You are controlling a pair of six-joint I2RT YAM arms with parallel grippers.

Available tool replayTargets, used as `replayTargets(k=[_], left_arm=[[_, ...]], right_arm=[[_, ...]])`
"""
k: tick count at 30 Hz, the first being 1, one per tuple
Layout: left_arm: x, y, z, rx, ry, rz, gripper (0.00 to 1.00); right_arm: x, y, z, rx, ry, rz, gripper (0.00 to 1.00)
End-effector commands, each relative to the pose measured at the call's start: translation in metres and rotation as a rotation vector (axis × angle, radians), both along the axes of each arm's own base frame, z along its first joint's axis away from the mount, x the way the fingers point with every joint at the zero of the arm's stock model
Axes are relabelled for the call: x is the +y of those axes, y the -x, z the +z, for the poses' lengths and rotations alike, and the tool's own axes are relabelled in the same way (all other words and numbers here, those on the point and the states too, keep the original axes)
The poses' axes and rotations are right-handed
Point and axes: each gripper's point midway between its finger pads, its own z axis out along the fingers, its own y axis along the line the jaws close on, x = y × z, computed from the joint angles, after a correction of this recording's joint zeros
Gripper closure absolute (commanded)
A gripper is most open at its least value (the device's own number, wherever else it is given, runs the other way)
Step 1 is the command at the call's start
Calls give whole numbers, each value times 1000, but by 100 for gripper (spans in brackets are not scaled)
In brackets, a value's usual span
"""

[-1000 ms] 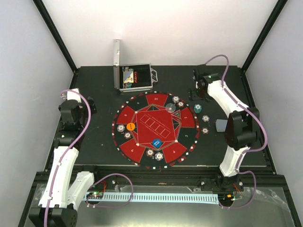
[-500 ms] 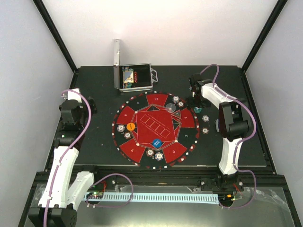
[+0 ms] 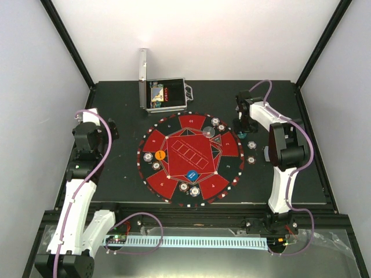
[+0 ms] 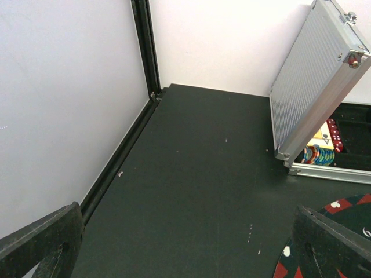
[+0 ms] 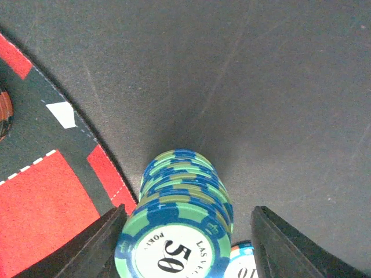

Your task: Distribute texas hold em gaming equipment

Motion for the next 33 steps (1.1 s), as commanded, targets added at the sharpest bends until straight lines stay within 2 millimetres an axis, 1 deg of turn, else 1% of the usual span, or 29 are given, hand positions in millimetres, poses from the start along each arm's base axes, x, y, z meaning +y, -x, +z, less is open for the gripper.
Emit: replayTargets(k=[1, 3, 15, 19, 25, 27, 33], left_arm=[[-3, -2, 12, -32, 4, -12, 1], [-3, -2, 12, -31, 4, -13, 1], [-3, -2, 11, -30, 4, -14, 1], [-3, -2, 12, -32, 4, -14, 1], [-3, -1, 13, -35, 4, -14, 1], [-3, -1, 13, -36, 4, -14, 1], [-3, -1, 13, -38, 4, -16, 1]], right_arm=[[2, -3, -2, -1, -20, -2, 43], [1, -3, -2, 0, -21, -3, 47], [0, -2, 7, -10, -17, -2, 58], [0, -3, 17, -23, -22, 0, 60], [0, -4, 39, -56, -28, 6, 60], [1, -3, 46, -70, -34, 7, 60], [3, 4, 61, -92, -38, 15, 61]])
